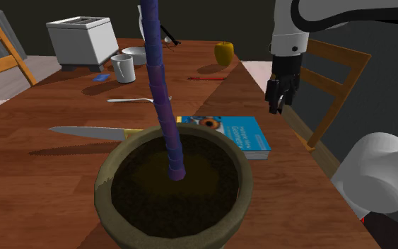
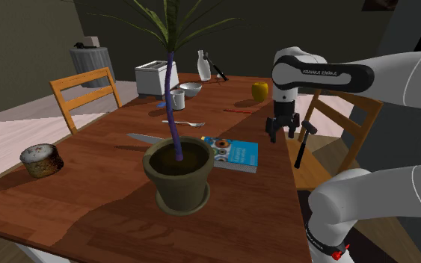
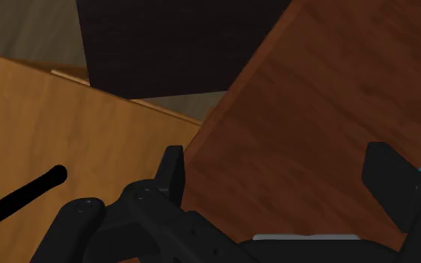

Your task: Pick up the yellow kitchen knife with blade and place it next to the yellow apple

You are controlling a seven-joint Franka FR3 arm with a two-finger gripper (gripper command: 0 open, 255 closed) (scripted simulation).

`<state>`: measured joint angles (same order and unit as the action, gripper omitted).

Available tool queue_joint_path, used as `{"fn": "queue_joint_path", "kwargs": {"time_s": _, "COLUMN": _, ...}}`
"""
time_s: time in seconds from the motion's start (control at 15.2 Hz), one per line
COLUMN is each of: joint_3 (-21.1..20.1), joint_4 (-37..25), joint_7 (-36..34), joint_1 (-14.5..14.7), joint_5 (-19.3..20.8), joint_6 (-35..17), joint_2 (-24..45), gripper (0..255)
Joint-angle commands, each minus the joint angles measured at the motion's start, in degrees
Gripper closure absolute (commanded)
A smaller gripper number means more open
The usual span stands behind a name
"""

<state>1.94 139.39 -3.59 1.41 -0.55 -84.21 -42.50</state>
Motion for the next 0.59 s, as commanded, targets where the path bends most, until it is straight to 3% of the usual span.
{"fn": "queue_joint_path", "kwargs": {"time_s": 0.0, "joint_3": 0.00, "joint_4": 0.00, "joint_7": 0.00, "joint_1": 0.00, "joint_5": 0.00, "joint_6": 0.00, "joint_2": 0.00, "gripper": 0}}
{"fn": "queue_joint_path", "kwargs": {"time_s": 0.53, "joint_3": -4.14, "joint_4": -6.52, "joint_7": 2.95, "joint_1": 5.50, "joint_5": -2.97, "joint_6": -9.86, "joint_2": 11.93, "gripper": 0}}
